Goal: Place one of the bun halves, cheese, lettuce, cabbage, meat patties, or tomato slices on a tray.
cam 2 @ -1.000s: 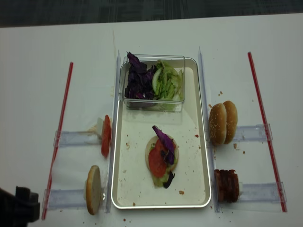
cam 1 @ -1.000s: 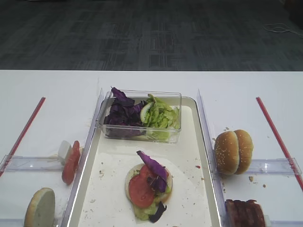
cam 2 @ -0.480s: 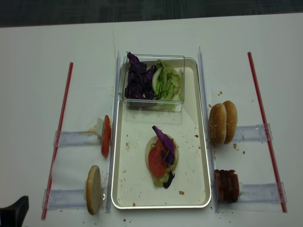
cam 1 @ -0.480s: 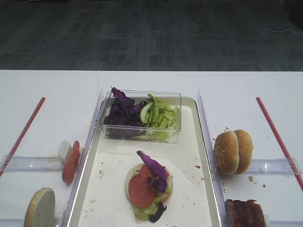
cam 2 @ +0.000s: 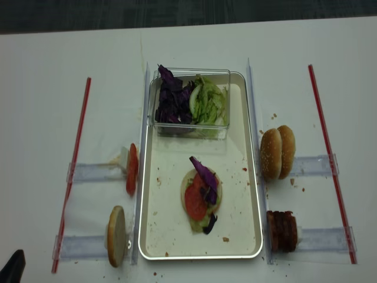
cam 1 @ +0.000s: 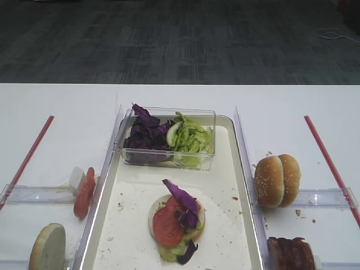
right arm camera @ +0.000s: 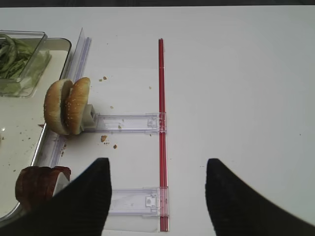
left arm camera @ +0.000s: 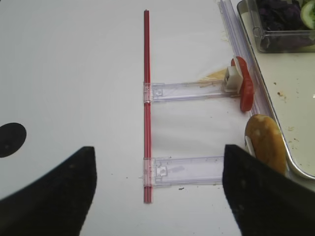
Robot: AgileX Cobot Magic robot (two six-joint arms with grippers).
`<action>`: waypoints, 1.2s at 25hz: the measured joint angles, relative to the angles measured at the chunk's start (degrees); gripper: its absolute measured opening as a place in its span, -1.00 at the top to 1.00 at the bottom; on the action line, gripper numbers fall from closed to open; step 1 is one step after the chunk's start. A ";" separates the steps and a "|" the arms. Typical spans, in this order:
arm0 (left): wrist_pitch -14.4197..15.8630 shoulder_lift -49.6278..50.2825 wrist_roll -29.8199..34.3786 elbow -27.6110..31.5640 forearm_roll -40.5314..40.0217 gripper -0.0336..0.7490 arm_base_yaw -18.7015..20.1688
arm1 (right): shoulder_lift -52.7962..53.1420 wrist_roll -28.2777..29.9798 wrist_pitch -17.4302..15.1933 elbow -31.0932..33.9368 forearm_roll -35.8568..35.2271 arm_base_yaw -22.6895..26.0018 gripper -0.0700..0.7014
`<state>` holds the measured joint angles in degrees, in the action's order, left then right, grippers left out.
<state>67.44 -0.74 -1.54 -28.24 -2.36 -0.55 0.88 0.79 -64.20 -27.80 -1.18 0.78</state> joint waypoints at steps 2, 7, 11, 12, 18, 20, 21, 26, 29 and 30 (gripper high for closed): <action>0.13 -0.14 0.00 0.00 0.00 -0.43 0.00 | 0.00 0.00 0.00 0.00 0.00 0.00 -0.38; 0.24 -0.27 0.00 0.00 0.00 -0.43 0.00 | 0.00 -0.11 0.00 0.10 0.00 0.00 -0.38; 0.24 -0.27 0.00 0.00 0.00 -0.39 0.00 | 0.00 -0.11 0.00 0.10 0.00 0.00 -0.38; 0.24 -0.27 0.00 0.00 0.00 -0.38 0.00 | 0.00 -0.11 0.00 0.10 0.00 0.00 -0.38; 0.24 -0.27 0.00 0.00 0.00 -0.37 0.00 | 0.00 -0.11 0.12 0.10 0.00 0.00 -0.38; 0.24 -0.27 0.00 0.00 0.00 -0.37 0.00 | 0.00 -0.11 0.12 0.10 0.00 0.00 -0.38; 0.24 -0.27 0.00 0.00 0.00 -0.37 0.00 | 0.00 -0.11 0.12 0.10 0.00 0.00 -0.38; 0.24 -0.27 0.00 0.00 0.00 -0.36 0.00 | 0.00 -0.11 0.12 0.10 0.00 0.00 -0.38; 0.24 -0.27 0.00 0.00 0.00 -0.36 0.00 | 0.00 -0.11 0.12 0.10 0.00 0.00 -0.38; 0.24 -0.27 0.00 0.00 0.00 -0.36 0.00 | 0.00 -0.11 0.12 0.10 0.00 0.00 -0.38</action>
<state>67.68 -1.01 -1.54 -28.24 -2.36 -0.55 0.88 0.68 -64.09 -27.71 -1.18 0.78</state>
